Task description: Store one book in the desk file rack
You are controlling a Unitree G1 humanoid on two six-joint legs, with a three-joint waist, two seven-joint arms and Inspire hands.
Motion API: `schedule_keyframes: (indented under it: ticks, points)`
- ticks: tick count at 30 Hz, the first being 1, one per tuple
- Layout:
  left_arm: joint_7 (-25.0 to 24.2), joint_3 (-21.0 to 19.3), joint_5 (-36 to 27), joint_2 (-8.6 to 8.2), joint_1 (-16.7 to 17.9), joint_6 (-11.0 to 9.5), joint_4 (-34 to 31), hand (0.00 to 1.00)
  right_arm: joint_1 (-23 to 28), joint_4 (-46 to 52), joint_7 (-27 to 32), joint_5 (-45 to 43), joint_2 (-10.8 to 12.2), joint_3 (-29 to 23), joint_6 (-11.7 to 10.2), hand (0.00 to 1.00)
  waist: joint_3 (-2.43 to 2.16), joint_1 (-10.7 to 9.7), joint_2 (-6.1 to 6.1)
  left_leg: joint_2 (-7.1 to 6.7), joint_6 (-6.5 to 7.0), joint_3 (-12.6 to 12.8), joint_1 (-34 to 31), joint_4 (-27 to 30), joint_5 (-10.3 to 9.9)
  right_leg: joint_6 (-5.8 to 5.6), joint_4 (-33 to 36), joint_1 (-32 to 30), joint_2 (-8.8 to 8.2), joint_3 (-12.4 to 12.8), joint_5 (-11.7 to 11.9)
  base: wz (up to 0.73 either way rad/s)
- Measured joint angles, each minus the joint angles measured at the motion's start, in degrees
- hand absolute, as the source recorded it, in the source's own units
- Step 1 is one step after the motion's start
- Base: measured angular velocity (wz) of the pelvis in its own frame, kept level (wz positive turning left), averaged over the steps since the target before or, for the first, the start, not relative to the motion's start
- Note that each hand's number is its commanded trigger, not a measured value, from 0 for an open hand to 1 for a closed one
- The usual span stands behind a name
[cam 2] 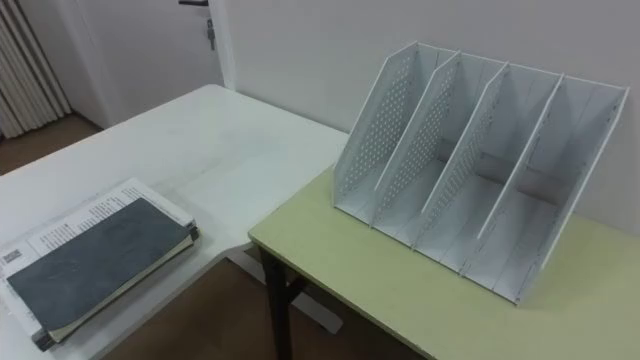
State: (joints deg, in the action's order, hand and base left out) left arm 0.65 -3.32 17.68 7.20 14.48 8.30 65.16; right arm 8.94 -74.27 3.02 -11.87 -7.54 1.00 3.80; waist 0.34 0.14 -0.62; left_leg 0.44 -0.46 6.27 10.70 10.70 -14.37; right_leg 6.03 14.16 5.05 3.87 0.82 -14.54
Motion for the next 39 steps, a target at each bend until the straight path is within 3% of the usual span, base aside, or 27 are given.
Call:
schedule_keyframes:
  ticks: [13, 16, 27, 39]
  points:
    - [1.2, 0.1, -0.1, 0.01, -1.5, -0.5, 0.1, 0.00, -0.6, 0.0, 0.2, 0.6, 0.0, 0.1, -0.1, 0.00, 0.01, 0.0, 0.14, 0.04, 0.00, 0.0, 0.1, 0.0, 0.0, 0.01, -0.2, 0.2, 0.03, 0.1, 0.0, 0.00]
    - [1.9, -0.3, 0.0, 0.14, -1.8, -1.0, -2.8, 0.00, -1.0, 0.4, 0.8, 0.5, 0.0, 0.1, -0.3, 0.00, 0.04, -0.1, 0.23, 0.03, 0.00, 0.0, -0.1, 0.1, 0.0, 0.02, -0.2, 0.1, 0.04, 0.1, 0.0, 0.00]
    - [3.9, -0.9, 0.5, 0.18, -5.1, -7.7, -13.0, 0.00, -1.0, 1.2, 2.3, -0.7, -1.2, 0.1, -4.0, 0.00, 0.07, -0.6, 1.25, 0.01, 0.00, 1.2, -0.1, -0.2, 0.0, -0.03, -0.5, 0.1, 0.08, 0.7, 0.1, -0.04]
    - [3.9, 5.9, 12.1, 0.25, -6.0, -9.9, -23.2, 0.00, -2.7, 2.7, 3.1, -4.1, -2.4, 0.6, -5.8, 0.00, 0.22, -4.7, 1.57, -0.02, -0.01, 1.6, 0.0, -0.8, 0.0, -0.02, -0.7, 0.5, 0.18, 1.7, 0.2, -0.03]
